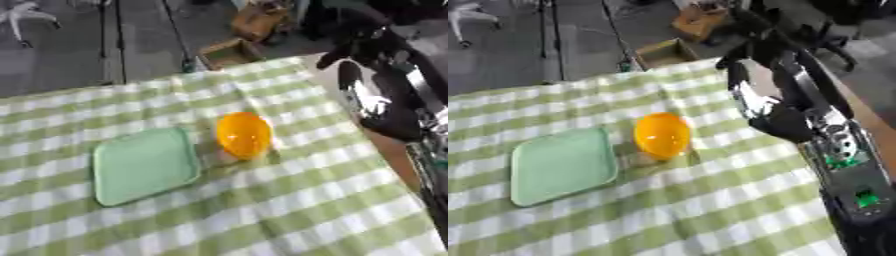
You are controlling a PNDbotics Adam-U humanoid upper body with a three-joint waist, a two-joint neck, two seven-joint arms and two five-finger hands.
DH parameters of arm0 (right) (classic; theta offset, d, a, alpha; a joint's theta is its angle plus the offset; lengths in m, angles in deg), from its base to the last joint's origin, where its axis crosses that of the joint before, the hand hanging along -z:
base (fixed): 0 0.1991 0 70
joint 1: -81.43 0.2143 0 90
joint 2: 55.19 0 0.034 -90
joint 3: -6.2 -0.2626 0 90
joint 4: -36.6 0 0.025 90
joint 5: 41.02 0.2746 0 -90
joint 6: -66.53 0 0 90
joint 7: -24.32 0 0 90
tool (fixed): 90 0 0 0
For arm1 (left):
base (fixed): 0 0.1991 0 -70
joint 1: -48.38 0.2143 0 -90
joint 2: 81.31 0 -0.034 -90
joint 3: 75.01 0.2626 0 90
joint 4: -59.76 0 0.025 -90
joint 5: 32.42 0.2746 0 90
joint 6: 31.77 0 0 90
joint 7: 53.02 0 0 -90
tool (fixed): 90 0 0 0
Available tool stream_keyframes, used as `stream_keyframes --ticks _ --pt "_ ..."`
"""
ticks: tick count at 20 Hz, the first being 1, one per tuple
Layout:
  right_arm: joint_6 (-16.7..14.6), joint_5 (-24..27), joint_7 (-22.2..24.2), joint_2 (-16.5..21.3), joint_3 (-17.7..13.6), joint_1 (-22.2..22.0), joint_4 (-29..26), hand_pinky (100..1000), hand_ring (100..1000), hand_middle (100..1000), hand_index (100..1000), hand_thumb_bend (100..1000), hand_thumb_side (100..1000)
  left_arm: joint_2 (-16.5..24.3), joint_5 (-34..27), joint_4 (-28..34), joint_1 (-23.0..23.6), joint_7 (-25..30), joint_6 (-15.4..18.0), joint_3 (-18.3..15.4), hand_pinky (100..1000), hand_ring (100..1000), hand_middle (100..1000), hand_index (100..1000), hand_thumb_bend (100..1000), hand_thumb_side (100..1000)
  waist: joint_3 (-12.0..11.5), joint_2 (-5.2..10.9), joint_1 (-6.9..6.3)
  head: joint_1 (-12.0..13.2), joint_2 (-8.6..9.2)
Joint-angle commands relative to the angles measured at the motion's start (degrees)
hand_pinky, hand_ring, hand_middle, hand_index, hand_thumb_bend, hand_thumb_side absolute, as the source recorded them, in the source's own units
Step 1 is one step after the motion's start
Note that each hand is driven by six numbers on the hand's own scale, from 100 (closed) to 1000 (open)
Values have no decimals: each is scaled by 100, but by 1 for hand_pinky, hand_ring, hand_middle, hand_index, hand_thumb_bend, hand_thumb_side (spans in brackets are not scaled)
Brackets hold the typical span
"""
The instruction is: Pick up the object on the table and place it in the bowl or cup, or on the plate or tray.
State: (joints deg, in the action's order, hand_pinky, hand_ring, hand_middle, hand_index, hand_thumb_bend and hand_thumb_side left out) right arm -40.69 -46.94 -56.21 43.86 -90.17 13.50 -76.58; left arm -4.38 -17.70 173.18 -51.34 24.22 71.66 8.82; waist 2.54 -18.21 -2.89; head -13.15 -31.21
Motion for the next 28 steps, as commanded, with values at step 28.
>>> stream_keyframes --ticks 28 --pt "-178 -2652 1653 1045 798 1561 2730 941 963 1000 1000 300 677 117 3 117 13 68 -15 15 544 763 771 861 216 901 42 187 -16 -177 -38"
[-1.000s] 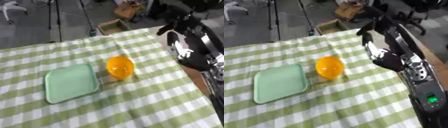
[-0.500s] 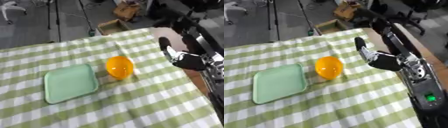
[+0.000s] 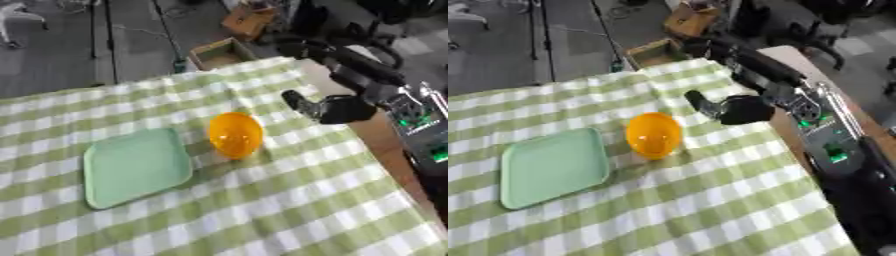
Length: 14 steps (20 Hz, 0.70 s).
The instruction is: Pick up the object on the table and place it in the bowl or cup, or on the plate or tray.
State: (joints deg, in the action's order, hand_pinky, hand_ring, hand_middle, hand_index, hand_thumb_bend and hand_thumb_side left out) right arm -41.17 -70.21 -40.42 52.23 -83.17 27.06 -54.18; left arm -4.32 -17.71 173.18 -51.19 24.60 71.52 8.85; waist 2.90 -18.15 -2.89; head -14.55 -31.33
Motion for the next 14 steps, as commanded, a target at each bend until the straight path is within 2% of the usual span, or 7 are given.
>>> stream_keyframes --ticks 1,6,11,14 --pt "-187 -459 89 186 152 300 712 945 971 1000 1000 311 687 112 2 117 6 36 -1 15 544 763 771 861 216 901 6 187 -21 -44 -27" --pt "-488 -1074 134 57 399 684 1431 966 1000 1000 1000 357 730 118 -8 117 18 56 3 25 544 764 771 862 216 901 -14 204 -22 -85 -31" --pt "-710 -1331 184 -81 549 923 1757 971 1000 1000 1000 362 748 123 -12 117 20 79 3 32 544 764 772 862 216 900 -22 216 -8 -107 -34" --pt "-872 -1379 296 -188 742 1045 1762 972 1000 1000 1000 383 772 125 -18 117 18 93 5 39 544 764 772 863 216 900 -36 220 5 -129 -35"
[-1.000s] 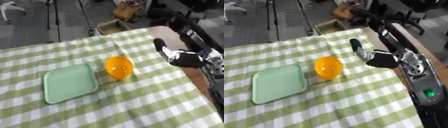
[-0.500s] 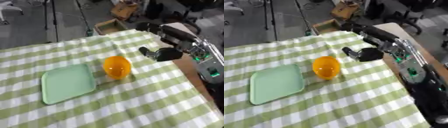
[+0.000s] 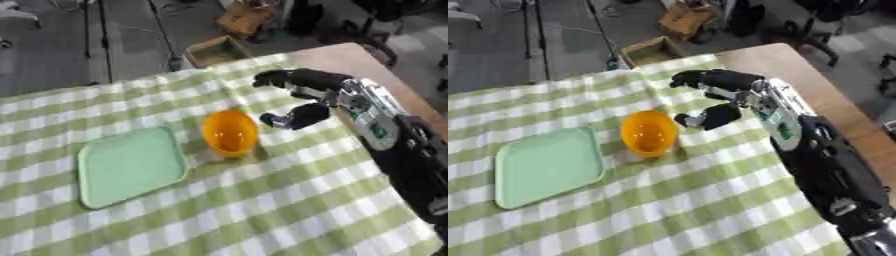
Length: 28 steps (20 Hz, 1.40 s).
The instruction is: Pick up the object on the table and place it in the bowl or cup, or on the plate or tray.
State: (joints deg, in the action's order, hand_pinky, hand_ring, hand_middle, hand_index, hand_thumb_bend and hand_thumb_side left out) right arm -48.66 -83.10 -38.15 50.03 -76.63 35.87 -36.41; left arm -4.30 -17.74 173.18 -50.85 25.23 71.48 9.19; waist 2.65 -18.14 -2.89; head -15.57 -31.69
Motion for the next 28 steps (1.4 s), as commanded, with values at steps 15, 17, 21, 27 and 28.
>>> stream_keyframes --ticks 15,17,21,27,28 --pt "-357 161 575 -149 423 194 -350 966 1000 1000 1000 376 800 125 -23 117 -35 54 18 8 544 766 773 863 217 900 -78 209 41 -34 0" --pt "-355 187 595 -169 434 185 -380 965 1000 1000 1000 368 798 124 -24 117 -38 56 18 9 544 766 773 863 217 900 -85 206 41 -37 -1" --pt "-341 236 623 -196 440 177 -435 963 1000 1000 1000 352 799 124 -25 117 -40 58 19 9 544 767 773 863 217 899 -97 205 45 -44 -2" --pt "-312 278 619 -260 438 179 -448 958 993 1000 1000 328 794 123 -30 117 -41 65 22 12 544 767 773 862 217 899 -108 210 41 -56 9" --pt "-306 286 613 -283 436 181 -444 957 991 1000 1000 323 794 123 -31 117 -40 66 23 13 544 768 773 863 216 899 -107 212 37 -60 10"
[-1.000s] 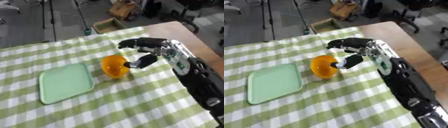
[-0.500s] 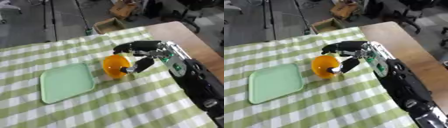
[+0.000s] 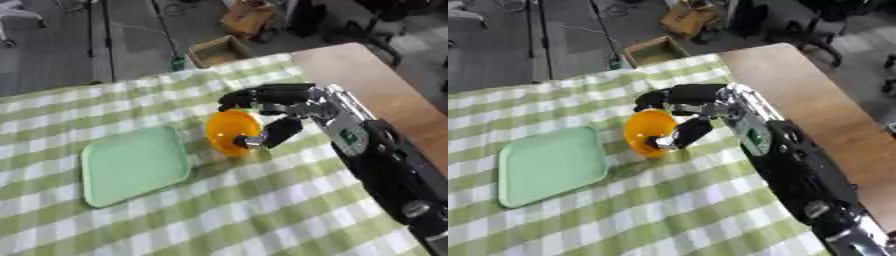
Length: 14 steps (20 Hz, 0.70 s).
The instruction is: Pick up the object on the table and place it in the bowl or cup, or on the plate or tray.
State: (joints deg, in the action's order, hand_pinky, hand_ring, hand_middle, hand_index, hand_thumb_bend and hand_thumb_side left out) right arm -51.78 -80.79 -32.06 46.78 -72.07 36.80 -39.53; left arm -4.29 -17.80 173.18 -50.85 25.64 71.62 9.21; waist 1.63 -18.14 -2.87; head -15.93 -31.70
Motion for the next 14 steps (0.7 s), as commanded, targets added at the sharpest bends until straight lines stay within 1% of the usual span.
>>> stream_keyframes --ticks 1,7,14 --pt "18 58 -11 16 -26 90 -124 954 988 1000 1000 320 791 122 -27 117 -40 25 10 12 544 768 774 863 216 899 -3 214 30 -31 12" --pt "102 -13 -275 -104 -43 101 -51 946 974 1000 1000 307 774 118 -36 117 -33 29 12 15 544 769 774 863 216 899 5 224 7 -66 21" --pt "76 -88 -429 -185 25 81 18 943 969 1000 1000 290 776 120 -47 117 -20 38 16 19 544 769 774 863 215 898 12 243 -20 -97 31"
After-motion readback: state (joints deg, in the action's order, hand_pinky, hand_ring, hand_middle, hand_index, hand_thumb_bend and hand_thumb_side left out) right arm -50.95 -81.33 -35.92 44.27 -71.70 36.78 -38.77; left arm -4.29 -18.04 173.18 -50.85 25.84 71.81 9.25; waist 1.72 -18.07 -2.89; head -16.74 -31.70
